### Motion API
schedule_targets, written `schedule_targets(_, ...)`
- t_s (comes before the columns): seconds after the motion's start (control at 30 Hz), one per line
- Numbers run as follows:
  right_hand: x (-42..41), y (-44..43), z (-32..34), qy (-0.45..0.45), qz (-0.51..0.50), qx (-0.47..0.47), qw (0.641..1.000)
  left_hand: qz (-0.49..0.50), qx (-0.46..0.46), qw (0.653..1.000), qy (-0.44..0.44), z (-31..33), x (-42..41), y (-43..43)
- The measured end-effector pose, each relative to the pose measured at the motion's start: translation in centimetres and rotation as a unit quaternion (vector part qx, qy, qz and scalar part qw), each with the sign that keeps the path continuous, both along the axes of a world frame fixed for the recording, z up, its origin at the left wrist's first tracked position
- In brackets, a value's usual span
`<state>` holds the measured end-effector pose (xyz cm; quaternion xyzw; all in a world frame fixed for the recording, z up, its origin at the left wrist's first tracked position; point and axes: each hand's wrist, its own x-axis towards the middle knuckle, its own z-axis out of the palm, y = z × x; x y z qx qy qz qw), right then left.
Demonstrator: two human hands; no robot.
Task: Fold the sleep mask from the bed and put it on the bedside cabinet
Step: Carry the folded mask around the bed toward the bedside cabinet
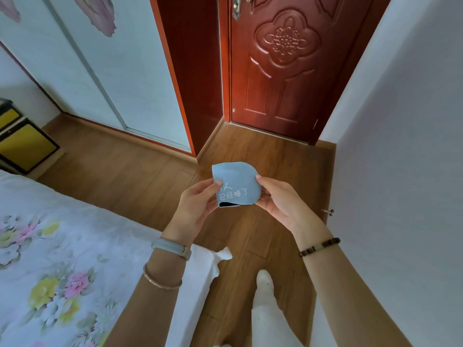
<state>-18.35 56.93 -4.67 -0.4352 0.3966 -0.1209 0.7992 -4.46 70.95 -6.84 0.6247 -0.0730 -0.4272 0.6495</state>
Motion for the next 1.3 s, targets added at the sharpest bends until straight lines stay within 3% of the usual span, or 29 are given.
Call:
schedule_targets(0.27, 8.3, -11.4, -0.1, 0.003, 0.081, 0.004, 0.997, 0.108, -0.008, 0.994, 0.023, 0.3, 5.6, -9.2)
schedule_targets(0.53, 18.8, -15.8, -0.9, -0.016, 0.157, 0.057, 0.986, 0.216, -0.028, 0.975, 0.044, -0.1, 12.6, -11.7)
schedule_targets(1.3, 54.8, -14.3, 0.1, -0.054, 0.354, 0.036, 0.933, 0.403, -0.014, 0.915, -0.012, 1.6, 40.2, -8.9)
